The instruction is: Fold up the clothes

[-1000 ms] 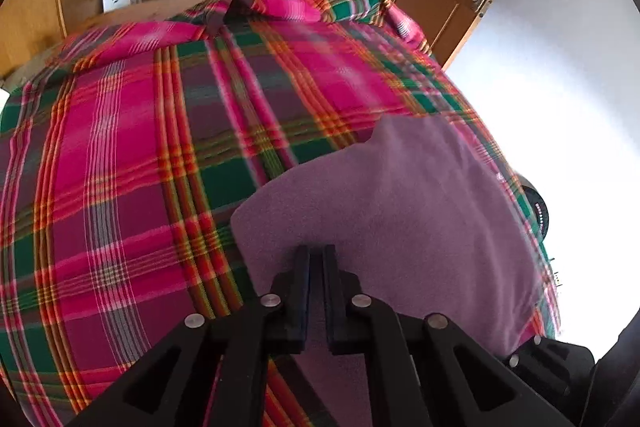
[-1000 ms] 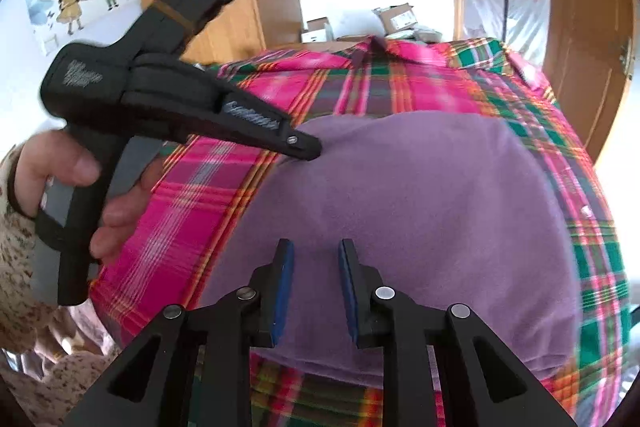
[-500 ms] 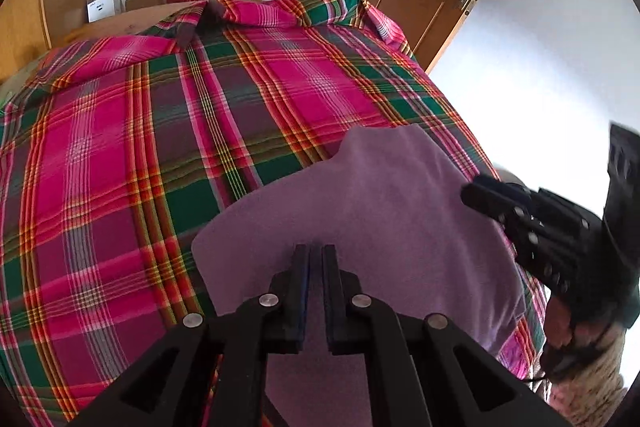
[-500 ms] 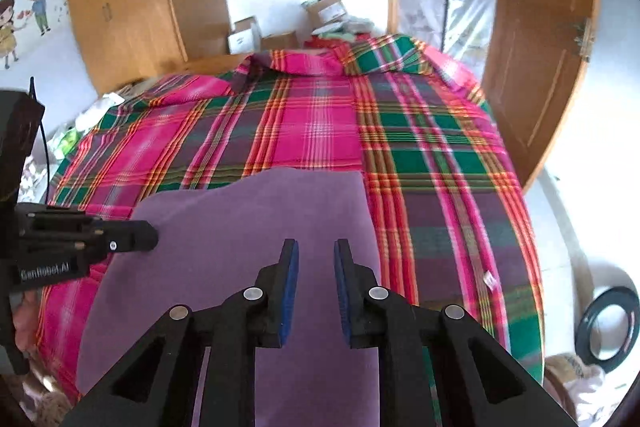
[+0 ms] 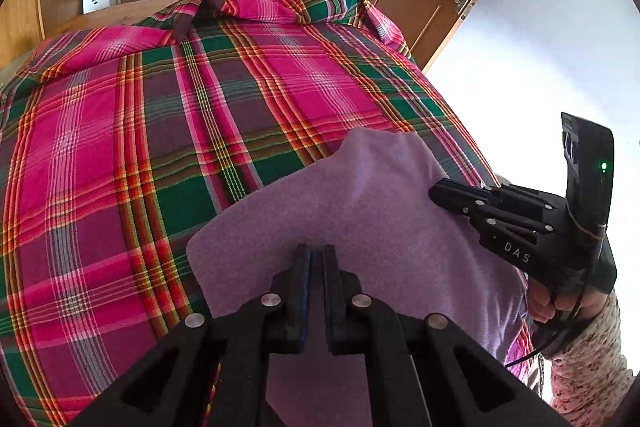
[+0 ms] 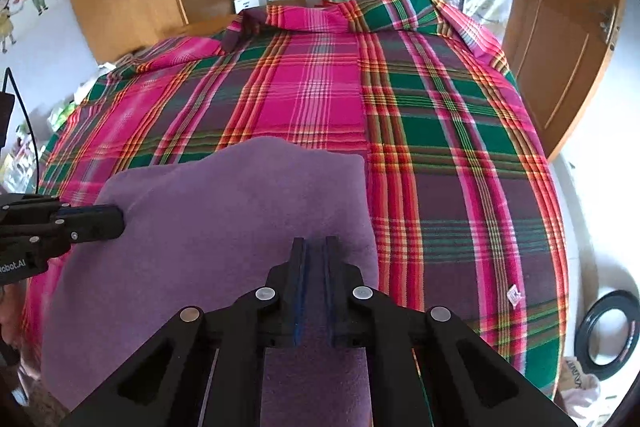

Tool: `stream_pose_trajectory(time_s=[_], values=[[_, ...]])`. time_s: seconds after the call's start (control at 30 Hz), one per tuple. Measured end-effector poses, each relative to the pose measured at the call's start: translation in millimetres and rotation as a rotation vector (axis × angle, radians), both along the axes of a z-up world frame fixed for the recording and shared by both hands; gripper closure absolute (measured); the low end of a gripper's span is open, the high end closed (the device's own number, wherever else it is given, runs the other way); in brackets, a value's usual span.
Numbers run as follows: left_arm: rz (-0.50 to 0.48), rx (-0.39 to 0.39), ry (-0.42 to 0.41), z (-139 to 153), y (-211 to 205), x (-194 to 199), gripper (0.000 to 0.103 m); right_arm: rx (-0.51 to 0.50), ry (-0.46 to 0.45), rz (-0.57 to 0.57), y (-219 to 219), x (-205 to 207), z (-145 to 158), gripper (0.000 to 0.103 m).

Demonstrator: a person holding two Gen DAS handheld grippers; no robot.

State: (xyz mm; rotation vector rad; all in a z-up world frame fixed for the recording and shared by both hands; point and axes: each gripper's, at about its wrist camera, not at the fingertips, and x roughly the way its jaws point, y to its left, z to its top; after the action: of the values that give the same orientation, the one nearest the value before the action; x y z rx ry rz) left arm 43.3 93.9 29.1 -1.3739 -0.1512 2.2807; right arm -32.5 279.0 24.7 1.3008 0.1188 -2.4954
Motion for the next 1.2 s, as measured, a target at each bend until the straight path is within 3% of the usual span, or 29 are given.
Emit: stream_pose_trajectory(time_s=[0.13, 0.33, 0.43, 0.63, 0.77, 0.97, 1.2], values=[[0.005, 0.001, 0.005, 5, -5, 10, 0.098, -0.056, 0.034, 0.028, 7, 24, 15, 0.094], [-0.019, -0.003, 0.012, 9, -10, 32, 0.098, 0.033, 0.028, 0.057, 9, 66, 8, 0.094], [-0.023, -0.008, 0.005, 3, -10, 34, 0.098, 0.043, -0.016, 0.037, 19, 73, -6, 0.095], [-0.036, -0.019, 0.033, -4, -8, 37, 0.098, 0.058, 0.040, 0.028, 16, 81, -9, 0.095], [-0.023, -0.001, 0.008, 0, -12, 37, 0.098, 0.017, 0.026, 0.014, 23, 82, -6, 0.095], [-0.089, -0.001, 0.034, 13, -6, 67, 0.098, 0.015, 0.036, 0.029, 24, 111, 5, 0.095], [-0.123, 0.013, 0.027, 1, -7, 87, 0.097, -0.022, 0.017, 0.007, 29, 118, -9, 0.095]])
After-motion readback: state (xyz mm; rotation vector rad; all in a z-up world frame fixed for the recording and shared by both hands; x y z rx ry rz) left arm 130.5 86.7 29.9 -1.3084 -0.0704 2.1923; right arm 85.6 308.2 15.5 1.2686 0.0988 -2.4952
